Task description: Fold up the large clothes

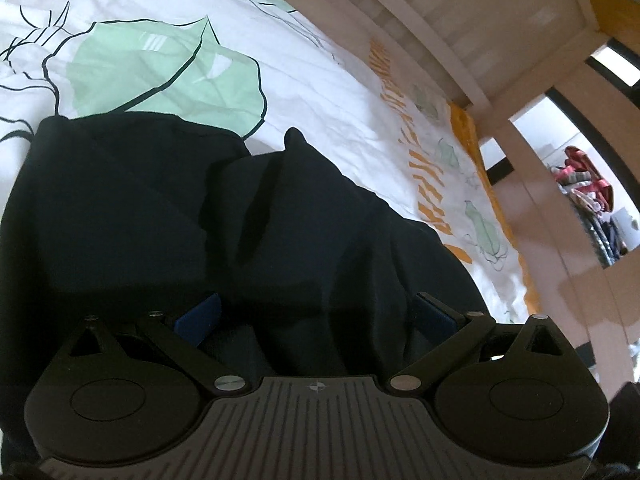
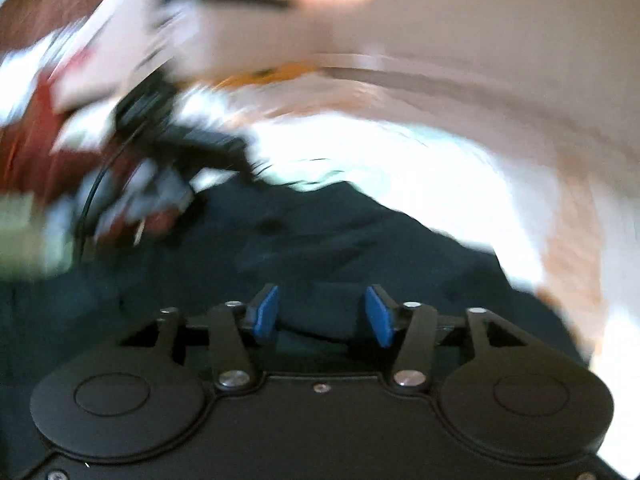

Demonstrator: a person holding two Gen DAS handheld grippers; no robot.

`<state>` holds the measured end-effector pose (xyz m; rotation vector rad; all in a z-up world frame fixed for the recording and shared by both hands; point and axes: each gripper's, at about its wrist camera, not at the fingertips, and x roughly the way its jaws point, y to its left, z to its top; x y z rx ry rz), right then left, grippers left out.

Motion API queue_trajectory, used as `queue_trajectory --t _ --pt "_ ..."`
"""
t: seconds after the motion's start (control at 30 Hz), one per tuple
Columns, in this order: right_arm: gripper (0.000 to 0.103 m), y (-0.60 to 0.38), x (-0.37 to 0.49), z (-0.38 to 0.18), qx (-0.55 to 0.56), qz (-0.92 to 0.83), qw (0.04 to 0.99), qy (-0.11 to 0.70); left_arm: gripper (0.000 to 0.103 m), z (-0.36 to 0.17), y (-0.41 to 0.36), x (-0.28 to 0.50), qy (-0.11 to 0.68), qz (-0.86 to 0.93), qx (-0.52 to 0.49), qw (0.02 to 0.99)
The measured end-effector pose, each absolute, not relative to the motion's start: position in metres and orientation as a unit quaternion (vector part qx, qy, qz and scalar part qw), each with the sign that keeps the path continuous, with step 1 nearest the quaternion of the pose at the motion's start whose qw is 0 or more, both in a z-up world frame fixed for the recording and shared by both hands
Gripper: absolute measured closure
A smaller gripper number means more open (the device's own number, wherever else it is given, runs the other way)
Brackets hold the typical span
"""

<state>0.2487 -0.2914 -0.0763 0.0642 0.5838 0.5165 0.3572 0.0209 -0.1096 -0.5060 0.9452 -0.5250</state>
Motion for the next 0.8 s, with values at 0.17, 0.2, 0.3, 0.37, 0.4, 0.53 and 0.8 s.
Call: queue_trajectory --t 0.17,0.2,0.3,0.37,0.4,0.53,0.8 --pt "0.039 -0.319 0.270 -0.091 0.205 0.187 0.904 0.327 0.001 -0.115 0.018 0.349 0.445 -0.237 -0.250 0.826" --pt "0.039 -0.319 0.275 -0.093 0.224 0.182 0.900 0.327 0.002 -0.115 0.018 0.348 0.446 -0.235 -0.254 0.825" --pt "0.038 -0.318 0.284 -0.096 0.266 0.179 0.886 0.335 0.004 -0.114 0.015 0.346 0.445 -0.227 -0.263 0.825" --pt "0.038 -0.312 0.294 -0.099 0.271 0.171 0.882 0.346 0.020 -0.114 0.013 0.345 0.447 -0.222 -0.272 0.823" --pt "0.038 -0.309 0.294 -0.103 0.272 0.169 0.881 0.349 0.027 -0.114 0.012 0.346 0.450 -0.220 -0.277 0.820" --pt "0.038 -0.300 0.292 -0.107 0.269 0.149 0.883 0.355 0.062 -0.113 0.010 0.341 0.442 -0.192 -0.275 0.832" --pt "0.075 -0.306 0.288 -0.094 0.224 0.105 0.899 0.361 0.095 -0.090 0.009 0.323 0.399 -0.188 -0.250 0.862"
